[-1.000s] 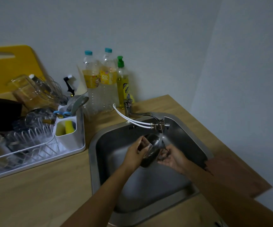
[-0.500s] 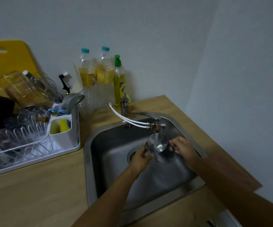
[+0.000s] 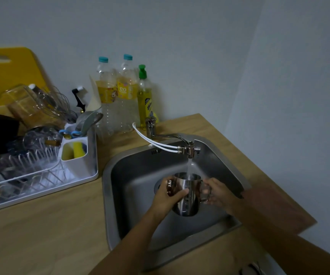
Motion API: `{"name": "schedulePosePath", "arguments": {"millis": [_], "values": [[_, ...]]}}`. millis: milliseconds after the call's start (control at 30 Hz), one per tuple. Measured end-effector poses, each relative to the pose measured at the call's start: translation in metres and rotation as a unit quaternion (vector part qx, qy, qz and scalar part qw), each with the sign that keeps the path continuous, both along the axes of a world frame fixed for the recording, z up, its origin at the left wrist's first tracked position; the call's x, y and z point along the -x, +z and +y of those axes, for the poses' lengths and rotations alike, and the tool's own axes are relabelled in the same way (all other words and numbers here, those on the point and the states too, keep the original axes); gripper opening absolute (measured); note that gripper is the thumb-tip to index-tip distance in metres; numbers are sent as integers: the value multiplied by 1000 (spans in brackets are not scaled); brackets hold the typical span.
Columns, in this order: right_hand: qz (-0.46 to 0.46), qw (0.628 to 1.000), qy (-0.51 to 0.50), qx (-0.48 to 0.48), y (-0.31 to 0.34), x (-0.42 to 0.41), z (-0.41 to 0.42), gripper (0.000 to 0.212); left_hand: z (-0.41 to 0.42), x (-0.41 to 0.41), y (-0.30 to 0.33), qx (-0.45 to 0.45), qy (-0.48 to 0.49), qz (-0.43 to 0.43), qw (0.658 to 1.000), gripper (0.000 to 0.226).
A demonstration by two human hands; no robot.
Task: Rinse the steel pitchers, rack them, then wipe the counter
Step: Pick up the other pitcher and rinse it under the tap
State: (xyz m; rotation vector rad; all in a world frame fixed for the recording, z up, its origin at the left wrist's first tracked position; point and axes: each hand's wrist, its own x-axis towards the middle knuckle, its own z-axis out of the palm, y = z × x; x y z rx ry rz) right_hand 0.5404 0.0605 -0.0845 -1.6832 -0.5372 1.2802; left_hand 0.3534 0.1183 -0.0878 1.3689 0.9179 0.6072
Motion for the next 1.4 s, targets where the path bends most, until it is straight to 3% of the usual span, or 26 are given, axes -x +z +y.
{"name": "schedulePosePath", "arguments": {"millis": [233,400,533,633,767,1000,1100,1233,1400], "values": [[127,991,-32,-28,-15,24,12,19,16,7,6,-90,9,60,994,59],[163,983,-56,-63,-12,25,19,25,20,7,12,-130,4,88,988,62],[87,990,-70,-90,0,15,28,7,16,-1,10,-84,16,45,995,76],[-33,995,-29,-90,6,0,30,2,10,-10,-3,-13,33,13,999,83],[-130,986,26,-105,18,-14,29,12,-2,-24,-12,59,46,-16,997,43],[-242,963,97,-72,33,-37,29,20,-23,-47,-10,221,44,-67,972,37],[-324,938,117,-24,38,-43,34,29,-35,-54,-8,254,27,-67,965,22],[-413,899,148,19,46,-53,41,20,-45,-63,-4,307,24,-66,949,40],[-462,865,181,71,62,-56,45,16,-51,-69,-2,358,24,-114,927,42]]}}
